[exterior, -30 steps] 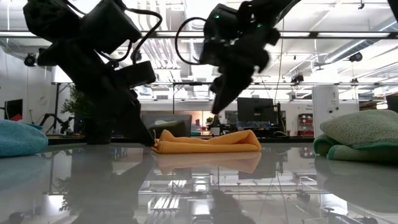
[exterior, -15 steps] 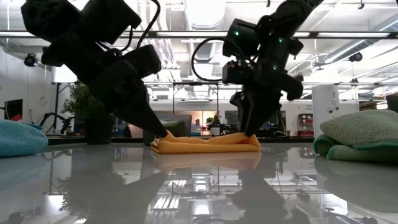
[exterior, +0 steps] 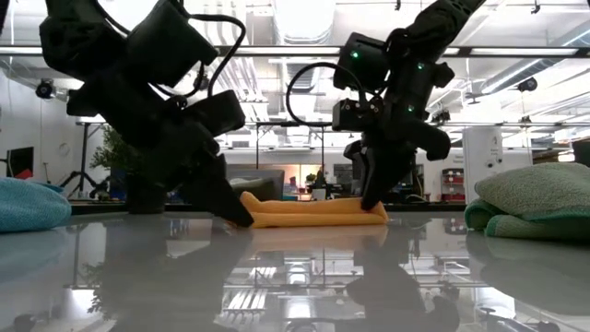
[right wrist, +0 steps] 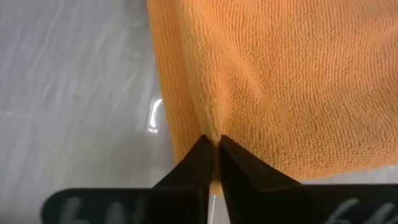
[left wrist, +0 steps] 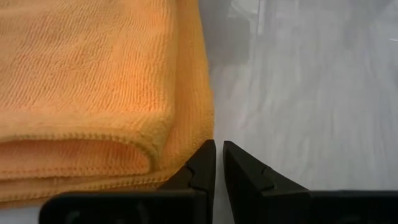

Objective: Fold microfiber towels
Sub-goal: Fold the yellow towel

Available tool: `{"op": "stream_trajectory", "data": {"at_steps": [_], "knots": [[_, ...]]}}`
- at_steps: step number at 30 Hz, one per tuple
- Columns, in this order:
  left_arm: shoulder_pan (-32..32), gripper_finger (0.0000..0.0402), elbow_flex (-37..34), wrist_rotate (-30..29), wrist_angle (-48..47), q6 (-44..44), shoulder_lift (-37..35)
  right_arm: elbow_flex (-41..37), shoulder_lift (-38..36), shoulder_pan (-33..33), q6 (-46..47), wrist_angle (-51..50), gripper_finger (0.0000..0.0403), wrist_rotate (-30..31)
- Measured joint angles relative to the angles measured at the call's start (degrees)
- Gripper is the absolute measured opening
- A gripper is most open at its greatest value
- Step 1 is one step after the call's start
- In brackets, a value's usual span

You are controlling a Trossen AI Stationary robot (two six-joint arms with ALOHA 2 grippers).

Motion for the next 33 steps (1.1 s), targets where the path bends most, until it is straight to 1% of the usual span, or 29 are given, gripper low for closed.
{"op": "stream_trajectory", "data": {"at_steps": [6,14,18,24,30,33], "knots": [[0.1,0.0019,0.0,0.0,-3.3,-2.3,-0.7,0.6,-1.1,0.1,0.0,-1.9,0.0009,0.0],[0.2,0.0019,-0.1,0.4,-3.7,-2.4,-0.8,-0.1,-4.1,0.7,-0.4,-3.1,0.0009,-0.2],[0.2,0.0019,-0.3,0.6,-3.3,-2.4,-0.8,-0.1,-3.0,1.8,0.6,-2.0,0.0009,-0.4],[0.2,0.0019,-0.2,1.1,-3.4,-2.4,-0.8,-0.2,-1.4,3.2,-2.2,-1.8,0.0009,-0.7],[0.2,0.0019,-0.2,1.4,-3.9,-2.4,-1.1,-0.2,-1.4,3.2,-3.8,-4.8,0.0009,-0.6],[0.2,0.0019,-0.3,1.7,-6.1,-2.4,-2.5,-0.3,-1.4,3.2,-3.8,-5.7,0.0011,-0.6]]}}
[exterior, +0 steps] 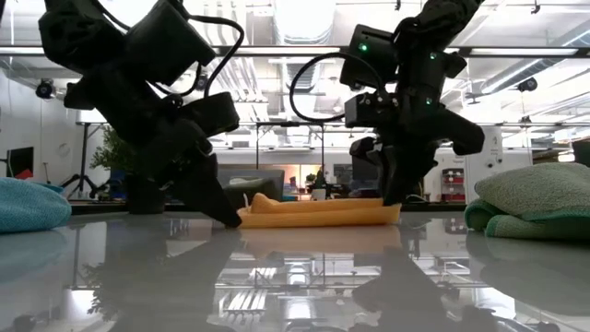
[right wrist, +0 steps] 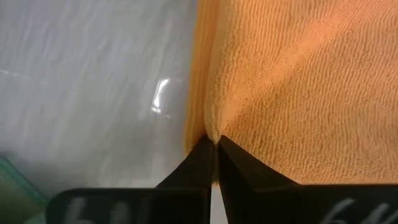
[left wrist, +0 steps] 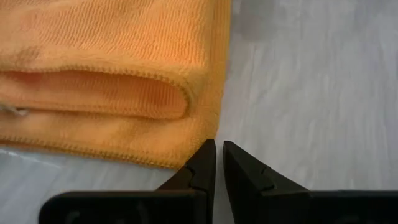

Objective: Fold microfiber towels
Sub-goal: Fold the yellow towel

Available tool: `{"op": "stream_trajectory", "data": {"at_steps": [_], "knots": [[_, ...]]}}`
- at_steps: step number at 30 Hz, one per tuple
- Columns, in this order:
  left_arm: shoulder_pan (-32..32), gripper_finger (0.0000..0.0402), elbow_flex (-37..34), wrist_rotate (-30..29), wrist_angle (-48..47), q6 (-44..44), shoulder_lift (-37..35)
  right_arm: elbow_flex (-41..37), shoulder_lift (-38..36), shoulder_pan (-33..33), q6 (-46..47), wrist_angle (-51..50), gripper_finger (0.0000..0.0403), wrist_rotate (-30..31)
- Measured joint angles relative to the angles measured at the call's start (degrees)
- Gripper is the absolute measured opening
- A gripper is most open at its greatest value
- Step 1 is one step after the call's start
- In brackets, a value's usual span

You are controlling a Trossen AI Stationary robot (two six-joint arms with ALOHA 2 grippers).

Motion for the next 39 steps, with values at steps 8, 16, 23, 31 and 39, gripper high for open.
{"op": "stream_trajectory", "data": {"at_steps": [8,16,23,31,39], "knots": [[0.0,0.0019,-0.2,0.4,-2.5,0.1,-3.3,0.0,-0.1,0.0,2.3,0.3,0.0065,0.0],[0.0,0.0019,-0.2,0.3,-4.9,0.0,-5.0,2.4,-2.5,0.0,4.9,0.3,0.0146,0.0],[0.0,0.0019,-0.6,-0.7,-6.6,-0.1,-5.8,4.5,-3.2,0.1,8.1,7.7,0.0172,0.0],[0.0,0.0019,-0.7,-2.5,-5.8,0.0,-5.4,2.0,2.1,1.2,13.5,29.2,0.0164,0.1],[0.0,0.0019,-0.7,-3.2,-6.0,0.0,-5.3,1.7,10.5,3.2,15.9,43.9,0.0146,1.0]]}}
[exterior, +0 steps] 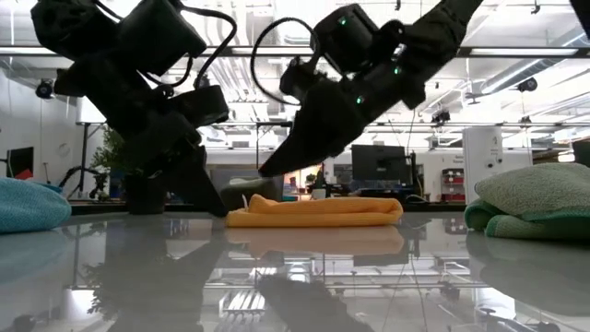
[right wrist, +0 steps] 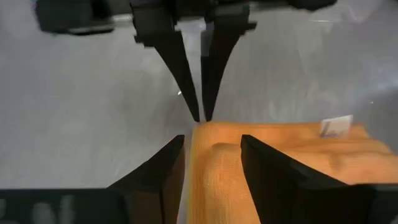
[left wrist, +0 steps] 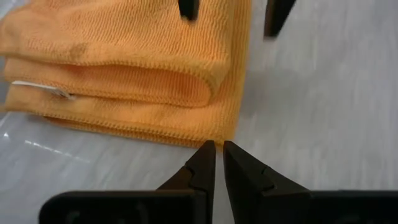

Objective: Fold microfiber towels
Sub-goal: Fold the yellow towel

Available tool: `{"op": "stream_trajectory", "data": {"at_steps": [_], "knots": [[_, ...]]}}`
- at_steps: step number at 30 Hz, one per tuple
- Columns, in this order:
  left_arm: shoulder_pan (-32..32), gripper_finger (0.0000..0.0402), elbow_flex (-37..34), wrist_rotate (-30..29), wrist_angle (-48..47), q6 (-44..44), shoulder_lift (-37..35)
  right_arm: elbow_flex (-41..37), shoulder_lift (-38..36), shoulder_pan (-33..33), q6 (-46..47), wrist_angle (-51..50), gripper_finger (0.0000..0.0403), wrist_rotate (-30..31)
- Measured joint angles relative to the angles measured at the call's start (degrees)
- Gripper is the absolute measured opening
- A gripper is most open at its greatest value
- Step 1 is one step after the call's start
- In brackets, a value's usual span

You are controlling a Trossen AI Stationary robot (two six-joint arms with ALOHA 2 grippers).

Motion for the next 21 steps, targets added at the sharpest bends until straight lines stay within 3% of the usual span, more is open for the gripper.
{"op": "stream_trajectory", "data": {"at_steps": [12,21], "knots": [[0.0,0.0019,0.0,-0.6,0.5,0.0,0.3,0.5,6.0,0.0,2.4,4.1,0.0116,2.8],[0.0,0.0019,0.0,-0.8,1.7,0.0,1.2,1.4,7.1,0.0,1.5,4.2,0.0016,3.1]]}}
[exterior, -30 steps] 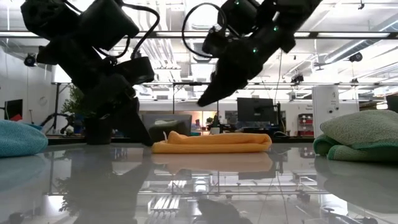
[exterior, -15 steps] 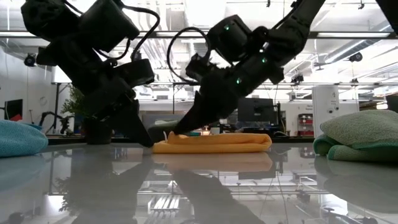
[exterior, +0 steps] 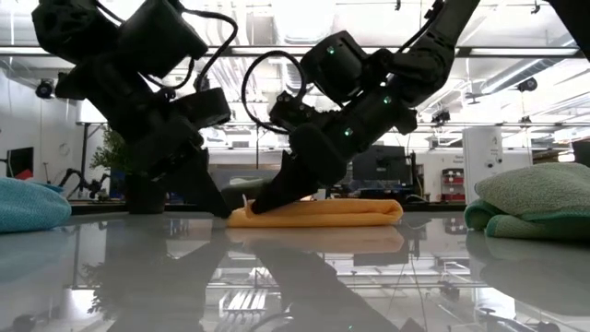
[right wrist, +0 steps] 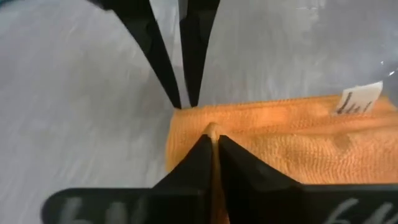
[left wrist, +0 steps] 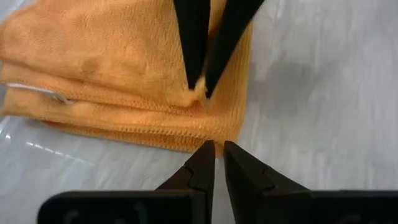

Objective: Fold microfiber towels
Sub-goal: Fold the yellow towel

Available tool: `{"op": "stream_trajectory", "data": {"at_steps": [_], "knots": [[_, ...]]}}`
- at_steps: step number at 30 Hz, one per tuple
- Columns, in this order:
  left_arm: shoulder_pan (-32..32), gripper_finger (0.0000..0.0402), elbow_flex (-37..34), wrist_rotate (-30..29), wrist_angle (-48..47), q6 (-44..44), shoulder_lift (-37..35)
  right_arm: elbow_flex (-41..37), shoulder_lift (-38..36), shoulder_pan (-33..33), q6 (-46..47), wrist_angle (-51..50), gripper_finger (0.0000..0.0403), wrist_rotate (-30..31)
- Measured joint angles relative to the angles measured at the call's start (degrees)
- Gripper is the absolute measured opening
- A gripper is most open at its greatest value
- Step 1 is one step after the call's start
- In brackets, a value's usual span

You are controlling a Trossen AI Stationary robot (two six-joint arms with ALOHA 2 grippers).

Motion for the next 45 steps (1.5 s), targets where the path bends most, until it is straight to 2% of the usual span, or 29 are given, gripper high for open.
{"op": "stream_trajectory", "data": {"at_steps": [8,27,31,39,45], "knots": [[0.0,0.0019,0.0,-0.1,0.0,-0.4,1.5,0.8,-2.4,0.1,0.5,0.2,0.0009,0.0],[0.0,0.0019,0.2,0.1,-0.2,-1.1,1.5,0.8,-2.2,2.0,1.9,3.0,0.0012,-0.1],[0.0,0.0019,0.2,0.5,-0.3,-1.1,1.4,0.8,-2.1,2.0,2.4,2.9,0.0038,-0.2],[0.1,0.0019,0.2,3.1,-0.5,-1.1,1.0,0.8,-2.2,2.0,3.6,2.5,0.0128,-1.1],[-0.1,0.0019,0.3,9.3,-2.6,-1.2,-2.1,0.7,-6.9,2.0,1.1,-5.9,0.0155,0.7]]}}
